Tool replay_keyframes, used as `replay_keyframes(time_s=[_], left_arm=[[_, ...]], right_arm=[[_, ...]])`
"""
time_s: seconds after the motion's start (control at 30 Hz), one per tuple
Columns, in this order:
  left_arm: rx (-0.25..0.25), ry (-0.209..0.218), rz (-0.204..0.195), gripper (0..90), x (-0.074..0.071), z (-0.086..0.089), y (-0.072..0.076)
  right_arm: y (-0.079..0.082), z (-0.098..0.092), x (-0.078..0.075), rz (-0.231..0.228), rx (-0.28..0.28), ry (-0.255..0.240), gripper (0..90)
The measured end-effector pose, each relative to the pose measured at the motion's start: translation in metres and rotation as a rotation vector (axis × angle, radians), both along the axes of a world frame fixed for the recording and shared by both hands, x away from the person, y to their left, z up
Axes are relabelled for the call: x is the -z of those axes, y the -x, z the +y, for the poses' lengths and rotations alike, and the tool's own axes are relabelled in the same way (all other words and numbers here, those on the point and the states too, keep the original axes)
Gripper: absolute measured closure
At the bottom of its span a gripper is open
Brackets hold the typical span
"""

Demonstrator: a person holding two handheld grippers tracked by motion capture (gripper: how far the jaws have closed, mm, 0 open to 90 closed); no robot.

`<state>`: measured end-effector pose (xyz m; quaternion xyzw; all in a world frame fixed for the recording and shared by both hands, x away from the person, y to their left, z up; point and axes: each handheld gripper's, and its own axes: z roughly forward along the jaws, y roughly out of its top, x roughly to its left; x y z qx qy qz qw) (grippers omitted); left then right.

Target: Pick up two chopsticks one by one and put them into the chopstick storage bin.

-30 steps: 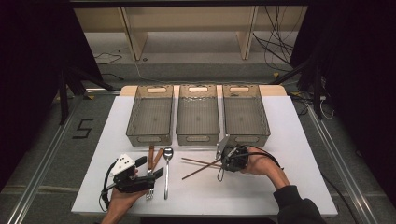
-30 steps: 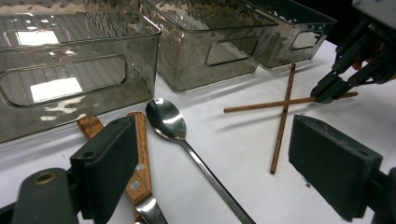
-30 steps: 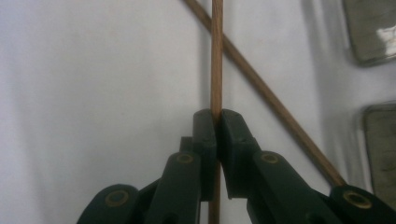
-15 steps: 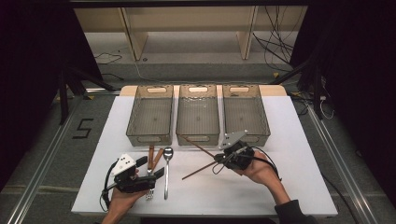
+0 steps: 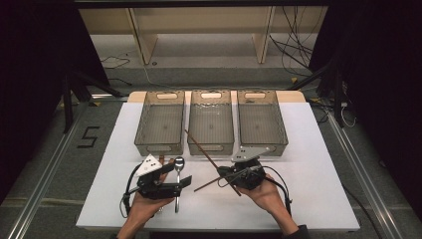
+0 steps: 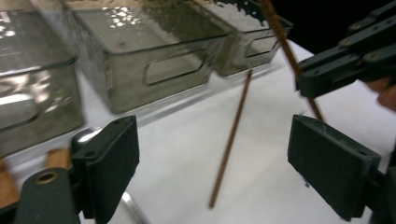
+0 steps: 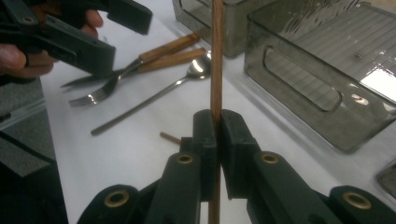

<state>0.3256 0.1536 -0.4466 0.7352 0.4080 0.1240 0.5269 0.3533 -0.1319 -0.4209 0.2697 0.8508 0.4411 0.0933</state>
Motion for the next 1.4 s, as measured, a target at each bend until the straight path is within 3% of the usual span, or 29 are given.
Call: replay_keyframes(time_s=[0.17,0.27,0.37,0.5,0.63,0.77,1.1,1.4], left_arm=[[0.058,0.043,0.059,19.1,-0.015,-0.02,-0.012],[0.082,0.095,0.082,22.3,-0.024,-0.028,-0.018],[0.091,0.101,0.077,24.0,-0.032,-0.035,-0.022],[0.104,0.143,0.089,32.7,-0.038,-0.038,-0.027],[0.108,0.189,0.12,42.1,-0.039,-0.04,-0.031],[0.125,0.233,0.13,48.7,-0.039,-0.043,-0.033],[0.175,0.271,0.151,65.8,-0.035,-0.045,-0.033],[0.185,0.297,0.172,77.7,-0.03,-0.043,-0.035]], right_arm=[[0.003,0.001,-0.002,-0.006,0.017,-0.043,85.6],[0.005,0.001,-0.002,-0.003,0.021,-0.064,85.5],[0.005,0.002,-0.002,-0.009,0.025,-0.068,85.5],[0.007,0.002,-0.003,-0.017,0.027,-0.088,85.5],[0.009,0.003,-0.004,-0.022,0.032,-0.118,85.5],[0.01,0.005,-0.004,-0.032,0.033,-0.118,85.5],[0.013,0.008,-0.004,-0.05,0.022,-0.136,85.5],[0.015,0.01,-0.003,-0.06,0.014,-0.153,85.6]])
